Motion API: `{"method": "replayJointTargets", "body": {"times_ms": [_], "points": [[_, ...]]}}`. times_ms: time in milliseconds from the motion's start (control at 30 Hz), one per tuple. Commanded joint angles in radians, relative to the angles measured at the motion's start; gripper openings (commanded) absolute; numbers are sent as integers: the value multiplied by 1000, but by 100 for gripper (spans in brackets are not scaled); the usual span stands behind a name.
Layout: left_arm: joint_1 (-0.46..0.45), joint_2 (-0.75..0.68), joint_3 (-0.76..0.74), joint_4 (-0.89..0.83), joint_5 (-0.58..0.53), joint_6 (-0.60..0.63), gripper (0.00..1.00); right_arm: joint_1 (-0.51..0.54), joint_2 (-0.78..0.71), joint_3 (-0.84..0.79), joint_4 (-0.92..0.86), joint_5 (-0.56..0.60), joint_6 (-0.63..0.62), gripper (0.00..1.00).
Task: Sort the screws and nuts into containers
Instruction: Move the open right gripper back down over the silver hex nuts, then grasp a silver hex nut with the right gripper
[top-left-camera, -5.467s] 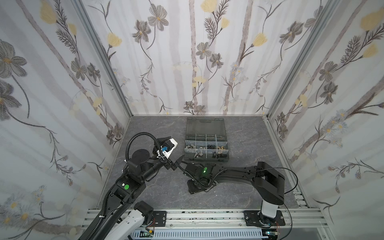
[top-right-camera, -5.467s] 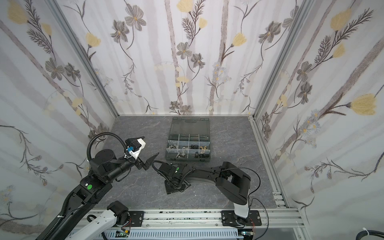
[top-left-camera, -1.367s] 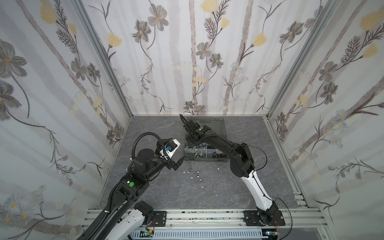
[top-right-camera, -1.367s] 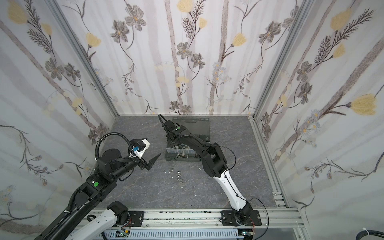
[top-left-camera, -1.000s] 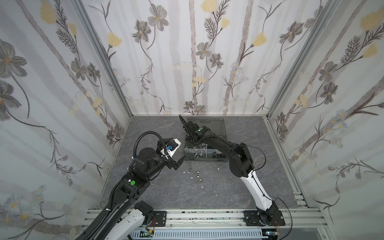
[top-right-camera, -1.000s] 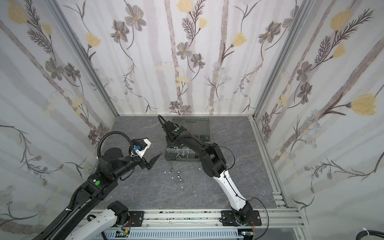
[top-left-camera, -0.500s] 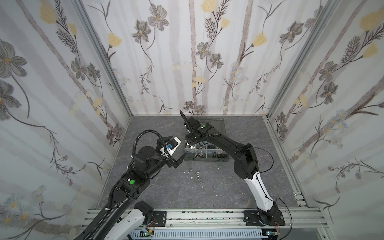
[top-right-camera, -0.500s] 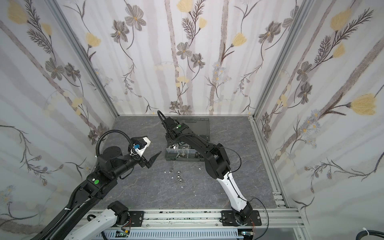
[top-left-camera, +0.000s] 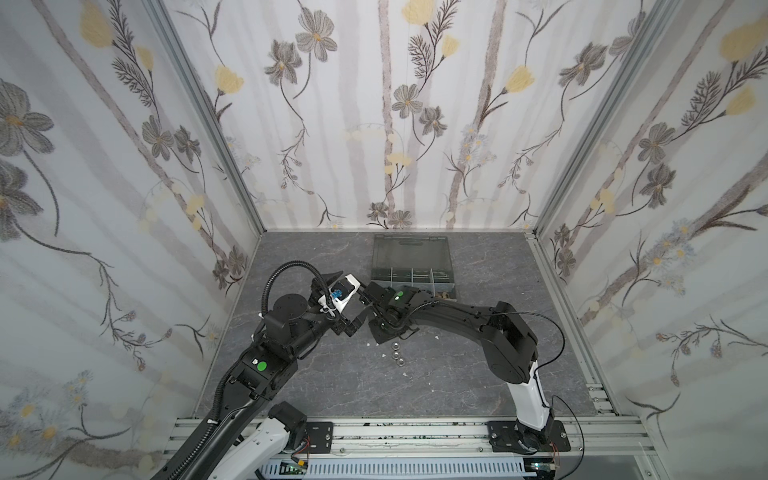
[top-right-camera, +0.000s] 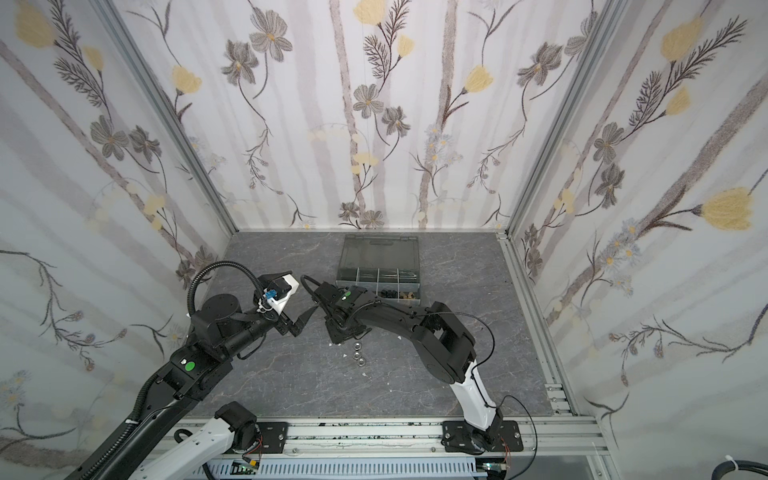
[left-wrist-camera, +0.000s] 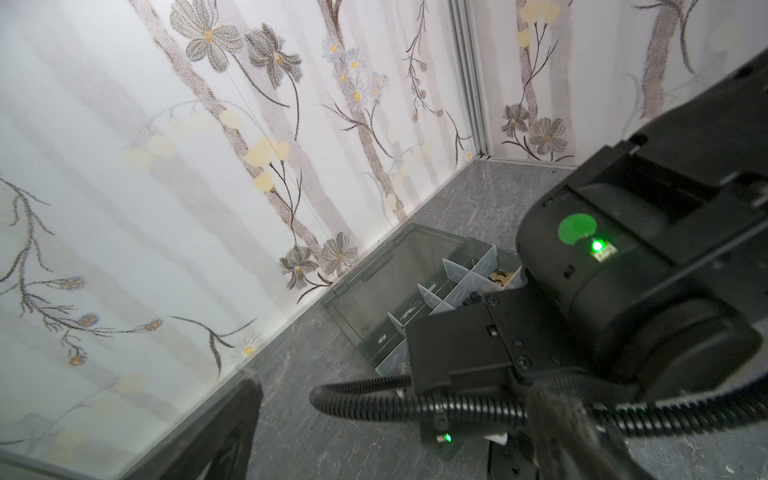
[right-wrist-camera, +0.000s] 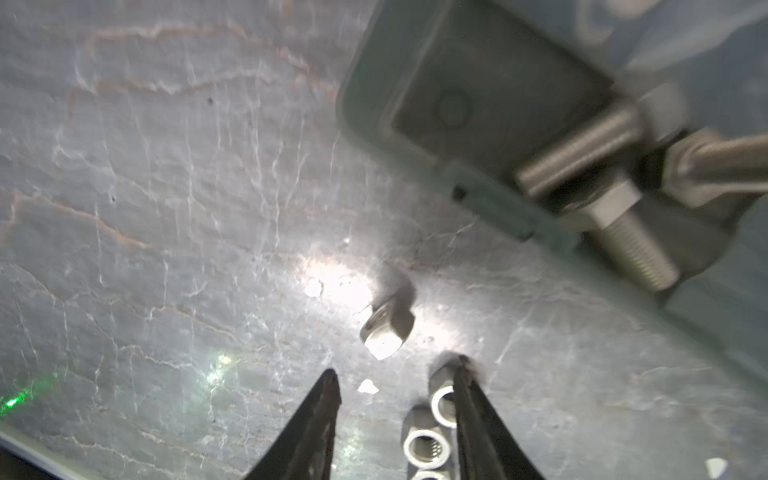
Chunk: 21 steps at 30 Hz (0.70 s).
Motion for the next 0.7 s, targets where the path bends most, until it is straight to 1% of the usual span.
{"method": "replayJointTargets", "body": {"times_ms": [0, 233, 400, 533, 667], "points": [[1, -11, -4, 13, 2, 5, 100, 9, 5, -26, 49, -12, 80, 46], [2, -25, -19, 23, 1, 13, 100, 9, 36, -38, 78, -10, 124, 46], [2, -31, -34, 27, -2, 13, 100, 8, 72, -2, 85, -9, 131, 45], [2, -36, -35, 23, -7, 12, 100, 4, 97, 11, 85, -17, 132, 40], [1, -36, -40, 25, -10, 15, 100, 1, 109, 10, 83, -23, 131, 31]]}}
